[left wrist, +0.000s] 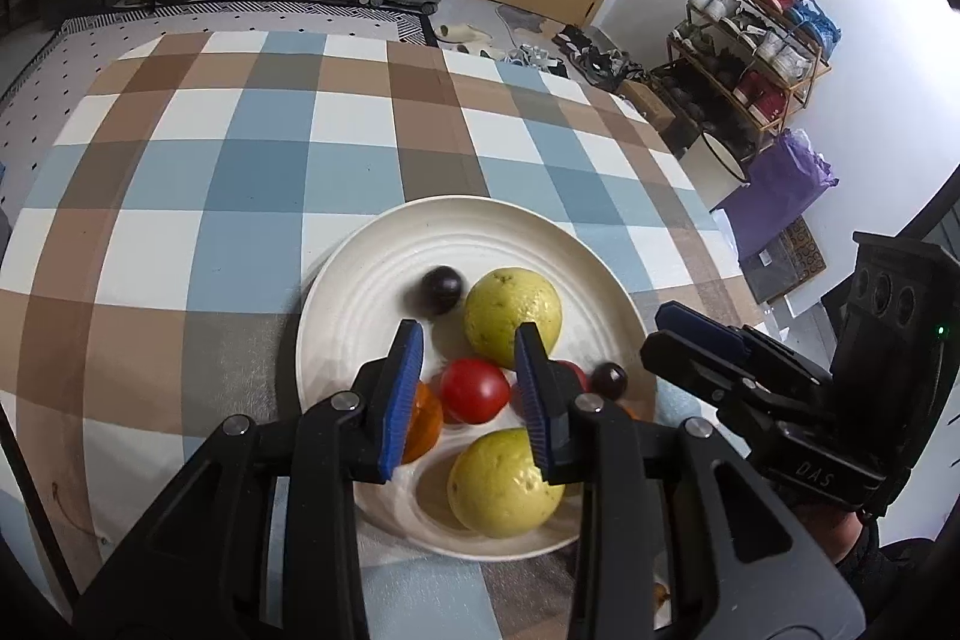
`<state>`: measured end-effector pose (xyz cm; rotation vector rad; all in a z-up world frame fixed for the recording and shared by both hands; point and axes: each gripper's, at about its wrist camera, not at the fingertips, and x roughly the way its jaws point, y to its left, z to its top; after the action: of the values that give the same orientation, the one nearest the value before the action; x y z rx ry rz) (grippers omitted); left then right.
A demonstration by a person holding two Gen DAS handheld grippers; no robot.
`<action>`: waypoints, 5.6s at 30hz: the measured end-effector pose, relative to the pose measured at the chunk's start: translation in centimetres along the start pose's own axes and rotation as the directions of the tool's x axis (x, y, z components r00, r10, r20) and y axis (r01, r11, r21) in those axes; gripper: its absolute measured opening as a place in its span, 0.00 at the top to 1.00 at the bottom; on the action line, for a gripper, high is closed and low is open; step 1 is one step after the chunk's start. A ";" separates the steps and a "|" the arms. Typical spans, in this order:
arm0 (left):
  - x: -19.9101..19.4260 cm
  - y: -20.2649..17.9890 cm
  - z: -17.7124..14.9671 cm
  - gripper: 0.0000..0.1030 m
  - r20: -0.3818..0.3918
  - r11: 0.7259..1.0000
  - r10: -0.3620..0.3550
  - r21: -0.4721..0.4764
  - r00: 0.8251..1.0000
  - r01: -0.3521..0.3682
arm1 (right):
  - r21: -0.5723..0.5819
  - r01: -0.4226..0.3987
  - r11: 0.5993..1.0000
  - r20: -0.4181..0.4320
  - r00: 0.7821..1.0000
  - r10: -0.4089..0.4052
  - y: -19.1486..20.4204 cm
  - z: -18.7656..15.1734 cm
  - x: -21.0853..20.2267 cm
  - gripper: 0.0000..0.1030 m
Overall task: Organize fruits
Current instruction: 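Lower both plums onto the plate and open both grippers, then withdraw both grippers from the plate toward the brown kiwis, then grasp a brown kiwi with the right gripper while the left gripper grasps the other kiwi, then carry both kiwis in both grippers over the cream plate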
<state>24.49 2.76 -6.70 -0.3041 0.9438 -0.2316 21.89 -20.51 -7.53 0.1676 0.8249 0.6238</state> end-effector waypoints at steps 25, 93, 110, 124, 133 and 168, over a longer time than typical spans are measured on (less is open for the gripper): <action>-8.7 -3.4 -5.3 0.16 0.102 0.999 0.035 0.013 0.994 -0.036 | -0.031 0.031 0.999 0.121 0.992 -0.027 3.4 -2.1 -8.1 0.16; -5.3 -2.8 -15.1 0.01 -0.021 0.997 0.081 0.006 0.996 -0.081 | -0.119 0.007 0.993 -0.073 0.997 -0.016 4.5 -13.2 -7.3 0.74; 0.8 -7.2 -13.7 0.01 -0.111 0.994 0.072 0.091 0.991 -0.062 | -0.067 0.003 0.998 -0.033 0.999 -0.005 0.8 -11.7 -8.9 0.74; 1.8 -8.6 -13.0 0.20 -0.104 0.982 0.145 0.133 0.984 -0.131 | -0.048 0.001 0.999 -0.006 1.000 -0.002 -0.5 -10.8 -9.4 0.74; 1.3 -9.0 -13.4 0.72 -0.134 0.987 0.056 0.158 0.989 -0.034 | -0.045 0.006 0.999 0.007 1.000 -0.006 -0.6 -10.7 -9.9 0.74; -4.5 -4.5 -6.0 0.75 -0.012 0.997 -0.035 0.073 0.999 0.036 | -0.108 -0.022 0.994 -0.002 1.000 0.022 3.2 -3.7 -5.6 0.74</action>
<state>16.73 -0.94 -4.99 -0.2526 0.9385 -0.2998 14.90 -21.54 -5.27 0.0781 0.7885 0.6879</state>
